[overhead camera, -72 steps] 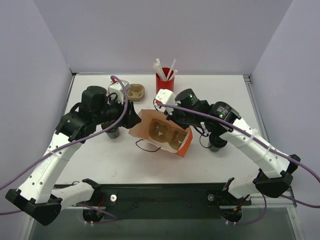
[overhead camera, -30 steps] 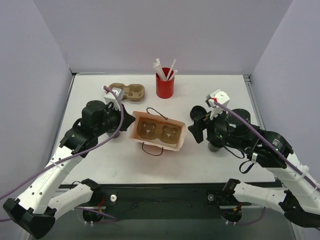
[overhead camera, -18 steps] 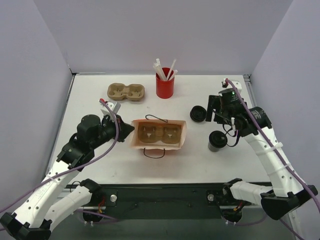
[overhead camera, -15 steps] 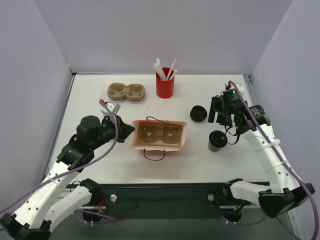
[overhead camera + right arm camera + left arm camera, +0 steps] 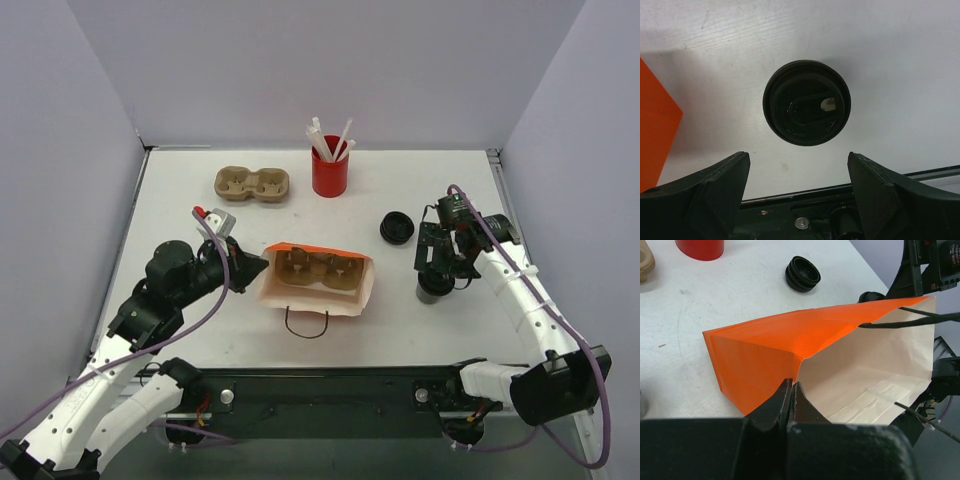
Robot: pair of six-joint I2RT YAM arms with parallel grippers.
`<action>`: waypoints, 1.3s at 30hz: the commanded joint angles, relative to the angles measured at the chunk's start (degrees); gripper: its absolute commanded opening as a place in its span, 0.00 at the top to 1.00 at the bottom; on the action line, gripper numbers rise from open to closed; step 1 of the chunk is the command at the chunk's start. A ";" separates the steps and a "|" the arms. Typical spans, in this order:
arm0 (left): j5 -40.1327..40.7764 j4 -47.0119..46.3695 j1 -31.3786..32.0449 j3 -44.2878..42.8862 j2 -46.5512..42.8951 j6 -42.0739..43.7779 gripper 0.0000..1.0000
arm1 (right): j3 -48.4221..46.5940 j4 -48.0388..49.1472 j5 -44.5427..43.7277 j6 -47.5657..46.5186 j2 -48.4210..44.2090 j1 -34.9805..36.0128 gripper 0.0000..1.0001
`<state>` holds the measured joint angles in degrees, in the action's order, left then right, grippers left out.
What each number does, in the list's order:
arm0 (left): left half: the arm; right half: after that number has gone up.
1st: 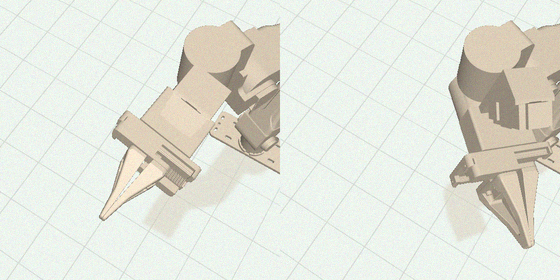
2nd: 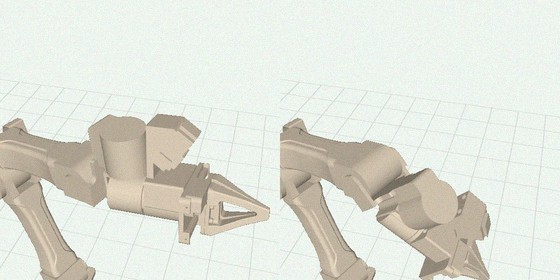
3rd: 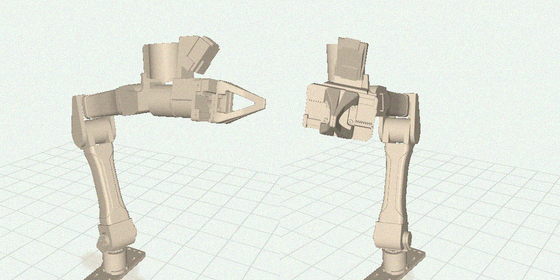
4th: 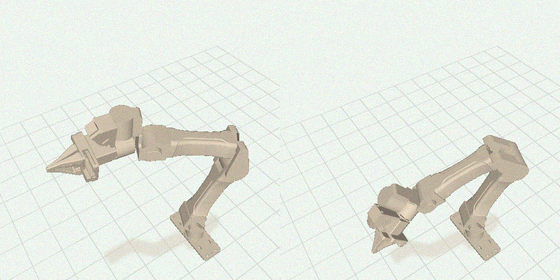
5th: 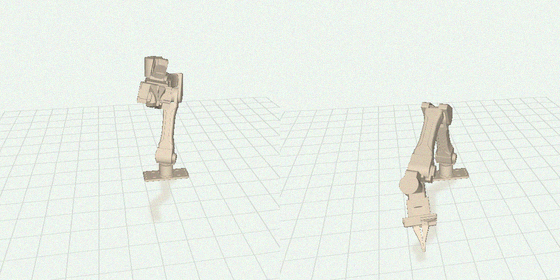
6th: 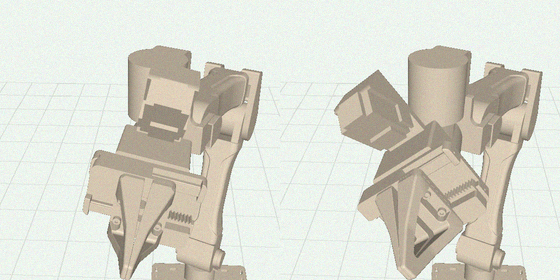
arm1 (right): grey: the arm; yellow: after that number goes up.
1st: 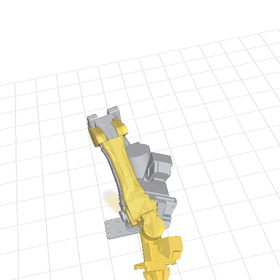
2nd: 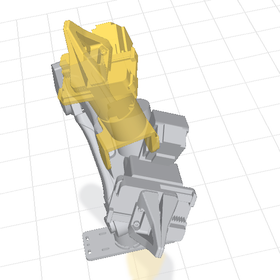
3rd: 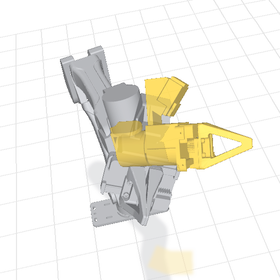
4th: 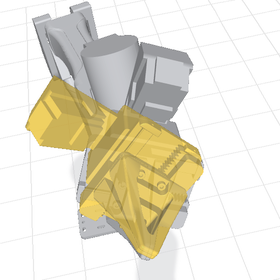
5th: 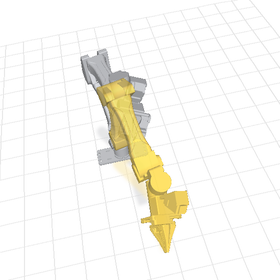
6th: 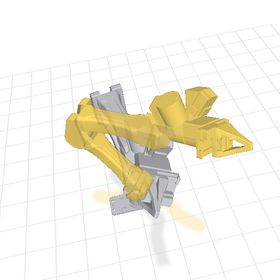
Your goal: Pack the takeout coffee
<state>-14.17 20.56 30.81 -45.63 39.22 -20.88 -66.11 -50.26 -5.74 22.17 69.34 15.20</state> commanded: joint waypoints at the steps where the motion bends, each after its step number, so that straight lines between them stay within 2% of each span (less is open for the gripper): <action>1: -1.03 0.45 0.31 -2.01 -0.73 -0.91 1.00 | 1.86 1.56 -0.32 -2.66 2.11 -1.93 0.18; 21: -1.56 2.56 0.31 -1.48 -1.52 -1.18 1.00 | 6.51 8.34 6.34 -14.78 5.45 -5.88 0.18; 32: -1.30 3.00 0.31 -2.01 -0.90 -1.26 1.00 | 8.27 9.39 6.53 -16.28 6.86 -6.41 0.19; 39: -0.94 3.53 0.31 -2.62 -0.55 -1.00 1.00 | 9.59 11.23 6.26 -17.60 6.95 -6.59 0.26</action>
<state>-15.11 23.83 30.98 -45.78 38.59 -22.11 -57.65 -39.38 0.97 5.85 75.88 9.30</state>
